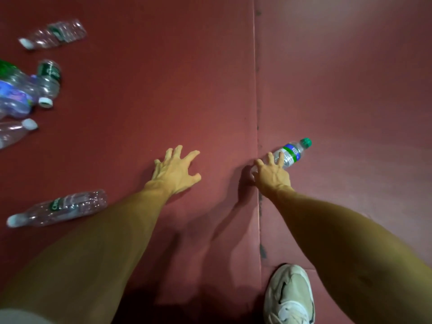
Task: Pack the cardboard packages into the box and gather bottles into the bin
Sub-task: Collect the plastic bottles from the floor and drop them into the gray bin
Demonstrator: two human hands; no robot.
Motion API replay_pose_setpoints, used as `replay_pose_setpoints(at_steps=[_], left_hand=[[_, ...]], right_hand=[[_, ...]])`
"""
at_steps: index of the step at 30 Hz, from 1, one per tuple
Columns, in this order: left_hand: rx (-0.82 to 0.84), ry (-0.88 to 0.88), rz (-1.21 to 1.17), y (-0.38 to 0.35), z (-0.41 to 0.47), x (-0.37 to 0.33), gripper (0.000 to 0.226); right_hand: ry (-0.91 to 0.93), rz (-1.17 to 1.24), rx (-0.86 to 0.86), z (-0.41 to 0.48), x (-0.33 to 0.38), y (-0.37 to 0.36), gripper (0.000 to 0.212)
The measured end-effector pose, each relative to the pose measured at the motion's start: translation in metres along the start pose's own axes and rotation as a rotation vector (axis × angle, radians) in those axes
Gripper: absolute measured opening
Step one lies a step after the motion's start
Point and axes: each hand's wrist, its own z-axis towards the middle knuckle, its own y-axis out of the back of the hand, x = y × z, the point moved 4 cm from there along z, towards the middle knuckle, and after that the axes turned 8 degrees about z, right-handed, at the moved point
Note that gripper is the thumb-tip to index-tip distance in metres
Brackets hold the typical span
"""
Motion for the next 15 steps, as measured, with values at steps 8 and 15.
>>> replay_pose_setpoints(at_steps=[8, 15], left_hand=[[-0.003, 0.100, 0.028, -0.003, -0.025, 0.069, 0.074], [0.069, 0.248, 0.088, -0.016, -0.067, 0.153, 0.075]], right_hand=[[0.431, 0.017, 0.021, -0.018, 0.117, -0.012, 0.045], [0.650, 0.045, 0.119, -0.032, 0.238, -0.046, 0.045]])
